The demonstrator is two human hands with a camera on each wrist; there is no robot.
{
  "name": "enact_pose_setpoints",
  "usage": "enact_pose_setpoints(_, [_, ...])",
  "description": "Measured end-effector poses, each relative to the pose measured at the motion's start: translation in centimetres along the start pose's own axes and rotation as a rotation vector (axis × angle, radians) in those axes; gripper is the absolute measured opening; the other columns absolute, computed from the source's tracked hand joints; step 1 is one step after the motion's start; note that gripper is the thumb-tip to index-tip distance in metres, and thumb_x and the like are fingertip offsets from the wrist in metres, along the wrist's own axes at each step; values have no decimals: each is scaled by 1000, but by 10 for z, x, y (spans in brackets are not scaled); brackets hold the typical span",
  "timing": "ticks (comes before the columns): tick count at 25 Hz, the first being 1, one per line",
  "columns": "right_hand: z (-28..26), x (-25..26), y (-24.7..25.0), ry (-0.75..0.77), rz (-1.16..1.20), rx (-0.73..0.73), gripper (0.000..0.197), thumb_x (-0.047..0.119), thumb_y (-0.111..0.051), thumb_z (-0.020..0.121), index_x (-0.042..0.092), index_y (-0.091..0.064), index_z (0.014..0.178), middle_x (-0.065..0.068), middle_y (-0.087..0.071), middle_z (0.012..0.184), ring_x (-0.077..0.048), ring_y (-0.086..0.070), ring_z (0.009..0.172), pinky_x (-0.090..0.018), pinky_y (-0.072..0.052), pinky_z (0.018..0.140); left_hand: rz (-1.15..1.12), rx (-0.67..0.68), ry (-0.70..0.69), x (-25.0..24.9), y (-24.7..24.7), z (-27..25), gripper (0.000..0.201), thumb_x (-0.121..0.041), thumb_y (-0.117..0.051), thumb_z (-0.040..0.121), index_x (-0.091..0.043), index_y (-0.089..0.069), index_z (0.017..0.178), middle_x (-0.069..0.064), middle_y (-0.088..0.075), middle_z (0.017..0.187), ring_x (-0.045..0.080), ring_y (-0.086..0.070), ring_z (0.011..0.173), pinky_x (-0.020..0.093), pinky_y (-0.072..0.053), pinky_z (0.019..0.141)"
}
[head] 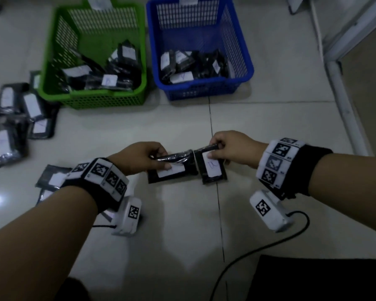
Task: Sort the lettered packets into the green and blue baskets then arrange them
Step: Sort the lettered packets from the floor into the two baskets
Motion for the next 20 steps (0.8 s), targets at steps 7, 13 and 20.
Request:
enact_pose_setpoints(7, [48,89,52,78,267,-137,15,12,-69,84,9,-58,95,-9,-64,81,-26,-65,70,-38,-59,62,-142,-65,-96,-43,149,-9,66,-68,-79,44,-20,-65,88,7,-66,81,17,-54,69,27,-43,56])
enact_pose_setpoints(13, [127,173,59,44,583,-276,12,5,-62,88,10,-54,96,-13,-60,89,-22,-61,56,-30,-55,45,-339,-247,-140,-20,260,-29,8,-9,-61,87,-16,-61,92,-5,-61,69,8,-54,53,16,-44,42])
enact_pose_setpoints(20, [212,203,7,-157,758,-467,26,10,-60,90,11,-54,64,-10,-59,60,-19,-56,45,-33,-53,53,-854,-516,-142,59,283,-13,21,-2,-48,91,-20,-56,83,-2,-60,67,9,-54,56,16,-49,45])
Point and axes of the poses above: each hand's wrist, its own z-axis towards the middle knuckle, its own y-axis out of the back of the hand, x = y × z, the point moved 4 cm from there along z, towards the middle knuckle
